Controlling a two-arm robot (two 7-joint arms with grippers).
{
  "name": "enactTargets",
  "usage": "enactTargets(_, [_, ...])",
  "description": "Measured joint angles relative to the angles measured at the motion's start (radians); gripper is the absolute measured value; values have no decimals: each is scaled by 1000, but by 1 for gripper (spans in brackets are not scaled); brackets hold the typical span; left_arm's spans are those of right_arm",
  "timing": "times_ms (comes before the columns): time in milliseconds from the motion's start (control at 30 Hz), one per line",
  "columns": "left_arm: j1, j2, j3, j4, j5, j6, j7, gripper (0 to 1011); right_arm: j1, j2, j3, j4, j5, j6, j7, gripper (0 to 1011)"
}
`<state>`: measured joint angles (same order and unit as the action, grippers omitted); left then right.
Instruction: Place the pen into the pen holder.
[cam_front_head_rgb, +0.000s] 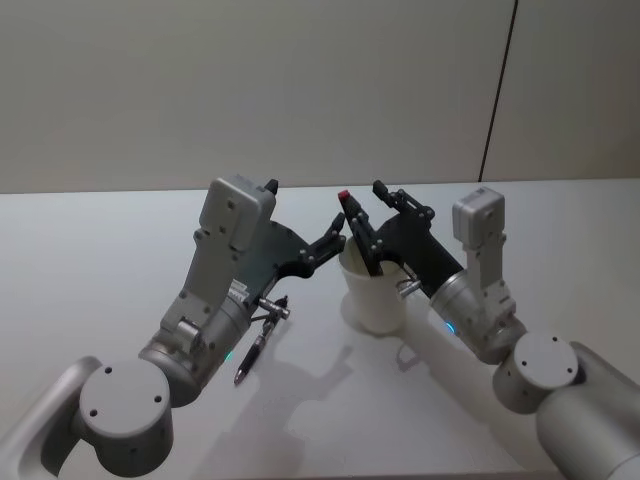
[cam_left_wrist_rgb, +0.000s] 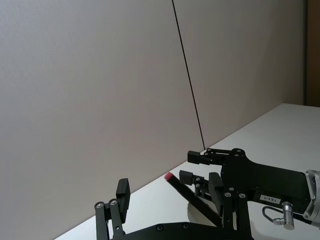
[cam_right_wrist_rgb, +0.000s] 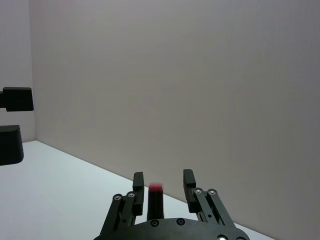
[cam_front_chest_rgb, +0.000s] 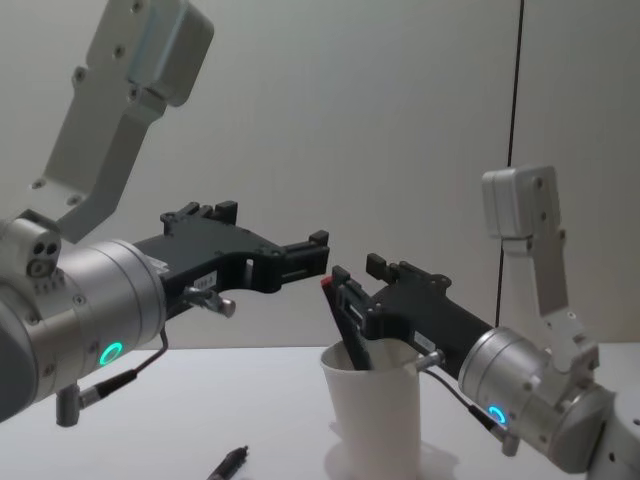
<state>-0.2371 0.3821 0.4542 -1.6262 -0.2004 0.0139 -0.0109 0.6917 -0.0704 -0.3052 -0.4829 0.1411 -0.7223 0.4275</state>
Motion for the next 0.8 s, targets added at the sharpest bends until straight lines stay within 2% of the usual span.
enactTargets(33, [0,0,0,0,0,0,0,1000,1,-1,0,3,0,-2,1,431])
enactTargets(133, [0,0,0,0,0,0,0,1000,10,-4,1,20,3,-9,3,560])
enactTargets(233, [0,0,0,0,0,0,0,1000,16,-7,2,33,5,-14,6,633])
enactTargets(267, [0,0,0,0,0,0,0,1000,17,-7,2,35,6,-15,6,699])
enactTargets(300, [0,0,0,0,0,0,0,1000,19,-8,2,39,7,-16,8,717])
enactTargets(633, [0,0,0,0,0,0,0,999,13,-10,5,29,20,-16,16,998])
enactTargets(800, [0,0,0,0,0,0,0,1000,-7,-5,8,-12,31,2,18,1002])
